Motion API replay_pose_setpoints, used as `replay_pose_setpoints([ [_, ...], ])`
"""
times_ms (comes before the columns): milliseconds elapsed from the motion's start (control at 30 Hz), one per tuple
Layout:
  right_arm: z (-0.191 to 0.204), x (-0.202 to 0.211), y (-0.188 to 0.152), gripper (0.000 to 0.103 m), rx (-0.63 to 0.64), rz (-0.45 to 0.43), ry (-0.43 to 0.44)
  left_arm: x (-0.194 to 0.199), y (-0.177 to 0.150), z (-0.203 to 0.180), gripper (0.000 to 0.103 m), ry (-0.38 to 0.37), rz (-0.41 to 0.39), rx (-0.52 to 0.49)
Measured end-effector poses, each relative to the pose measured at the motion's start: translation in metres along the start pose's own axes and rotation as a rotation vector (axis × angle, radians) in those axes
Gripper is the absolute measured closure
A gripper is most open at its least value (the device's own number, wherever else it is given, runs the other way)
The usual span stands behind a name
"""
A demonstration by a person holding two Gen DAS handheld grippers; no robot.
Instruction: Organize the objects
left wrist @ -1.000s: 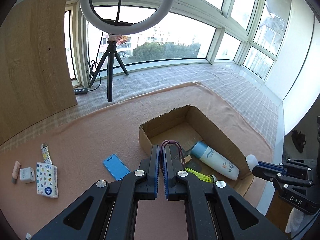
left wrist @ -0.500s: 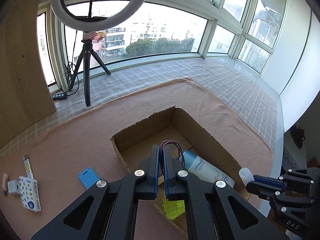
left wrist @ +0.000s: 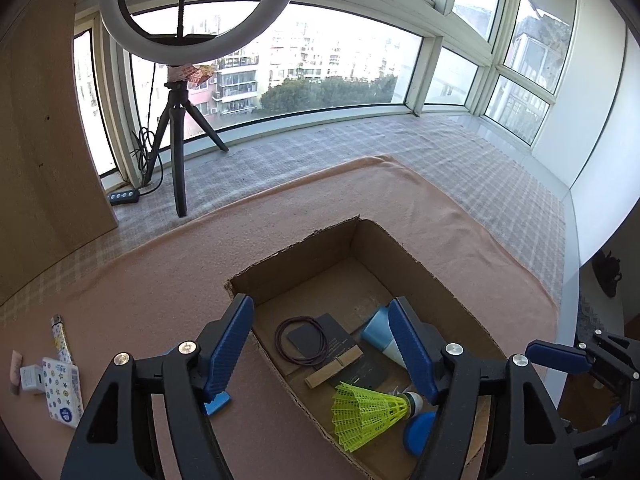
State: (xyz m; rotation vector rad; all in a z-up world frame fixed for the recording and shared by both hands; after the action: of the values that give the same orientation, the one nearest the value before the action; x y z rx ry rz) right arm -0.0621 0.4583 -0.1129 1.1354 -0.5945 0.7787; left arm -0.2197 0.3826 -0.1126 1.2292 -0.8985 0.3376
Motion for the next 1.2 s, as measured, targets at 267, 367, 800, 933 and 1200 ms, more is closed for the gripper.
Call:
replay_pose_setpoints([
  [267, 0.003, 0.001, 0.002, 0.048, 0.005, -0.004, -0.004, 0.004, 0.0, 0.004, 0.03, 0.006, -0.003, 0.002],
  [367, 0.004, 0.001, 0.001, 0.048, 0.005, -0.003, -0.002, 0.005, -0.003, 0.006, 0.03, 0.008, 0.005, 0.001],
  [800, 0.022, -0.008, -0.003, 0.048, -0.002, 0.011, 0.041, 0.019, -0.036, 0.047, 0.03, 0.06, 0.042, 0.034],
  [933, 0.037, -0.014, -0.004, 0.048, 0.012, 0.021, 0.063, 0.026, -0.053, 0.075, 0.03, 0.076, 0.069, 0.072],
  [1200, 0.072, -0.027, -0.007, 0.048, 0.043, 0.044, 0.112, 0.048, -0.101, 0.145, 0.03, 0.154, 0.117, 0.154],
])
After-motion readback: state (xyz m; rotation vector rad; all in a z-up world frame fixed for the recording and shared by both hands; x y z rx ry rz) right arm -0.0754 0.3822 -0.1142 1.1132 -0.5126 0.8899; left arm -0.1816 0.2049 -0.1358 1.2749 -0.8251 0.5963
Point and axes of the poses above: each gripper's, at about its wrist camera, not at the fingertips, and x roughly against the way its jaws point, z to its left, y to its top, the point moved 6 cm from there along -x, roughly the way its jaws point, and after that the axes turned 15 degrees about y, right-handed, at the moved point
